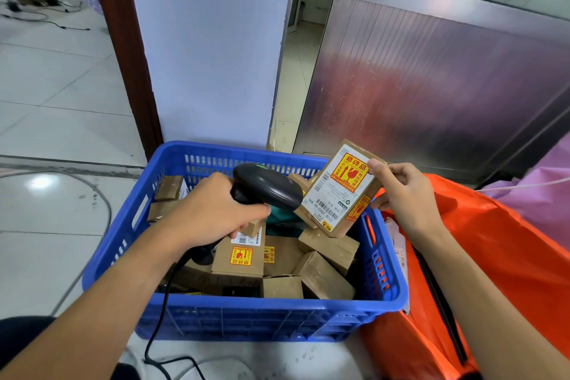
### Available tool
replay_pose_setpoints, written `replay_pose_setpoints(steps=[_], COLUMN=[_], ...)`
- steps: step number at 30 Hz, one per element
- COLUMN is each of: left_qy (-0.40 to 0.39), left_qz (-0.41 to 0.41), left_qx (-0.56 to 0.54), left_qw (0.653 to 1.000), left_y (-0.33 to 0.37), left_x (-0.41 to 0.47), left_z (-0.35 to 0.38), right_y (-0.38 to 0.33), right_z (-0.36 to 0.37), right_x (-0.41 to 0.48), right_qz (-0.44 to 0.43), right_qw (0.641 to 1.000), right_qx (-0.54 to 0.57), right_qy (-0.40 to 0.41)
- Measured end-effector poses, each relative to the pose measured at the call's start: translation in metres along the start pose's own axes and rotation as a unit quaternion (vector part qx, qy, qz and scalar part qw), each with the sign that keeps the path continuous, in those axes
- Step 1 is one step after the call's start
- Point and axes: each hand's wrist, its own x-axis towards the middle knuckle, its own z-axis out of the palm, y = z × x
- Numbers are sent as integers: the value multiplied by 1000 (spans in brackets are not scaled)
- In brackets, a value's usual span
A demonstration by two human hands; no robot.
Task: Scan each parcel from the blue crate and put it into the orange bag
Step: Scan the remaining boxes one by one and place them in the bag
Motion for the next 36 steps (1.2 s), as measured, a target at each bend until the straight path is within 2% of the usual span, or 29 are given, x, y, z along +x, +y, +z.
replay_pose_setpoints(steps=[12,19,22,28,36], left_qy=[3,44,50,24,-5], left_qz=[2,2,0,-48,-67], left_qx=[-5,-24,-60,-211,-252], left_qw=[1000,999,997,976,965], left_y=[1,3,4,4,6], left_x=[-2,-1,1,5,6], left_z=[1,6,8,27,56], right_y=[2,5,10,24,57], right_z=[0,-2,-4,-14,-59], right_x=[0,3,8,19,27], right_qz=[-6,21,65,133,187], right_qw=[1000,999,995,981,964], right_qx=[-6,27,66,101,192], right_qy=[-5,-19,-42,-94,-12])
